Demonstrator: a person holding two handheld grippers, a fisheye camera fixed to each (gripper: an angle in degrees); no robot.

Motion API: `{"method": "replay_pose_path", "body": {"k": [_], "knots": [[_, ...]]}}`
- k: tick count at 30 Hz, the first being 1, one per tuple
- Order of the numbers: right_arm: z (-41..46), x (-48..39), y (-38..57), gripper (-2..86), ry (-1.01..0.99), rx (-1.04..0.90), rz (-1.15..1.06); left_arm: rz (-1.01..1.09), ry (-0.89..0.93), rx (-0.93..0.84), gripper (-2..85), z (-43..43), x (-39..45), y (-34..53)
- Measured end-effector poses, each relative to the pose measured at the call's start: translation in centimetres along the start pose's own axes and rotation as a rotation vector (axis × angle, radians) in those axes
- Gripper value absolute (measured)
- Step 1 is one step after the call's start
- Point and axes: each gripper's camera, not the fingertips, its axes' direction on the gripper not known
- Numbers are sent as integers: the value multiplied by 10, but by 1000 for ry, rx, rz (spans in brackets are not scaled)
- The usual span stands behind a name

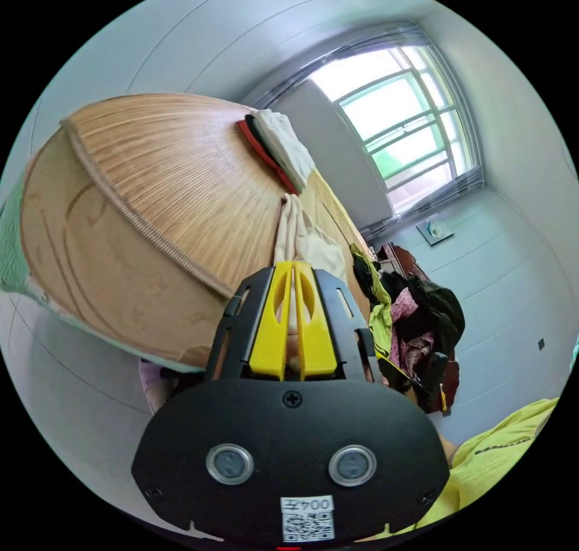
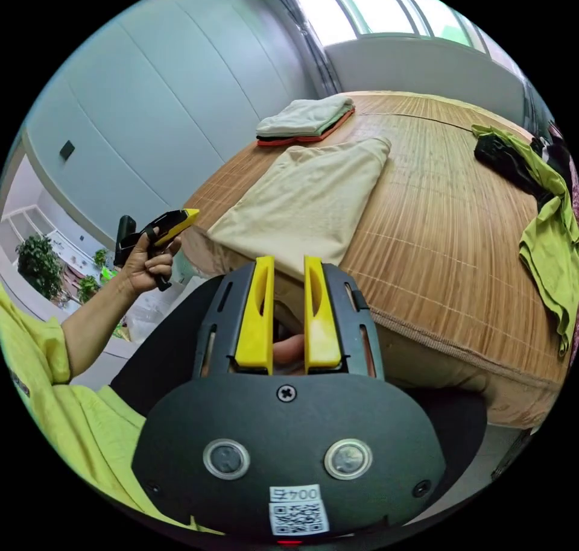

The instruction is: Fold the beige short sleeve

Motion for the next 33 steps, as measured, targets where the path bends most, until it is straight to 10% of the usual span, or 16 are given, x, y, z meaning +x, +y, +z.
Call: {"method": "replay_pose_path", "body": {"k": [20, 33], "knots": [[81, -195, -56, 84, 368, -52, -768, -142, 169, -25, 20, -1, -22, 79], [31, -55, -108, 75, 229, -113, -196, 940, -108, -482, 85, 35, 75, 46]]}}
